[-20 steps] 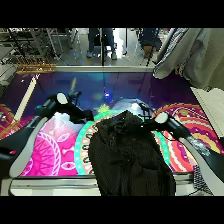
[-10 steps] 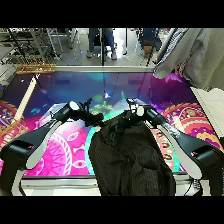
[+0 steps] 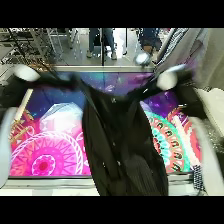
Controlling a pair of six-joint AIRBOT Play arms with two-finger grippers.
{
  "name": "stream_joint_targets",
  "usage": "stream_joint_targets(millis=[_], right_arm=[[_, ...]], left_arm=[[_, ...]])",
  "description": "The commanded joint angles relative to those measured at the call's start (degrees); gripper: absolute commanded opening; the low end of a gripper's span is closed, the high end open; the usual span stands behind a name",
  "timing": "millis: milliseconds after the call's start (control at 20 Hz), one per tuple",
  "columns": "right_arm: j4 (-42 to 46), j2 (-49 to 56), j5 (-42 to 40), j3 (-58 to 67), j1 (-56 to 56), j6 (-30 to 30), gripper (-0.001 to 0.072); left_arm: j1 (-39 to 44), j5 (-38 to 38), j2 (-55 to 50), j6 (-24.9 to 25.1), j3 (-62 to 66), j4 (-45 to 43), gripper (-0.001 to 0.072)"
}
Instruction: Fold the clothes and pants, and hang the long-sleeved shirts on hangers.
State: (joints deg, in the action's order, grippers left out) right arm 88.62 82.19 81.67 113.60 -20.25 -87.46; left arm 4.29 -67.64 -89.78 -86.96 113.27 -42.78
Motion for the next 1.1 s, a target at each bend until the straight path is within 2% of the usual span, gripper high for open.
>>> stream_joint_targets(millis=[0, 150, 300, 350, 400, 450, 550, 600, 650, 750, 850, 950, 1050], right_arm=[[-0.87, -10.38, 3.56, 13.51, -0.11, 1.38, 0.0032], [-6.05, -17.03, -10.19, 4.66, -0.15, -0.59, 0.0031], [-14.05, -13.33, -20.22, -4.74, -0.17, -0.59, 0.0032], [-16.55, -10.49, -21.77, -6.47, -0.44, -0.48, 0.0032], [-17.29, -7.21, -22.43, -7.26, -0.98, -0.48, 0.0032], [-17.33, -3.32, -22.25, -7.23, -1.99, -0.48, 0.0032], [-17.75, 2.99, -21.99, -7.23, -4.13, 0.22, 0.0033], [-17.75, 5.55, -21.66, -7.23, -5.25, 0.9, 0.0033], [-17.7, 7.45, -21.16, -7.23, -6.19, 1.79, 0.0033], [-17.7, 9.94, -19.85, -7.23, -7.72, 3.48, 0.0033], [-17.81, 10.82, -18.6, -7.23, -8.13, 4.79, 0.0034], [-17.7, 10.78, -17.2, -7.23, -7.98, 5.64, 0.0034], [-17.29, 10.8, -16.33, -7.23, -7.96, 6.21, 0.0034]], left_arm=[[-7.23, 0.68, 11.1, -1.4, 10.73, -0.24, 0.0021], [-8.68, 0.13, 16.33, -1.07, 5.14, -2.29, 0.0022], [-8.68, 0.07, 15.47, -1.09, -3.67, -4.74, 0.0046], [-8.72, -0.81, 14.62, -1.16, -5.99, -9.2, 0.0307], [-9.16, -3.13, 13.84, -1.79, -7.69, -15.13, 0.0669], [-9.62, -7.37, 13.16, -2.16, -9.01, -22.01, 0.069], [-11.89, -17.11, 12.66, -2.16, -12.44, -42.49, 0.0692], [-13.75, -19.71, 13.16, -2.21, -14.95, -52.15, 0.0692], [-17.03, -19.78, 14.36, -3.13, -18.4, -57.99, 0.0691], [-27.1, -15.28, 17.9, -3.61, -27.34, -59.56, 0.0691], [-39.26, -7.21, 21.35, -7.28, -36.39, -58.38, 0.0691], [-52.61, 3.69, 24.41, -11.8, -44.74, -51.71, 0.0692], [-64.37, 14.19, 25.66, -13.18, -51.36, -42.6, 0.0691]])
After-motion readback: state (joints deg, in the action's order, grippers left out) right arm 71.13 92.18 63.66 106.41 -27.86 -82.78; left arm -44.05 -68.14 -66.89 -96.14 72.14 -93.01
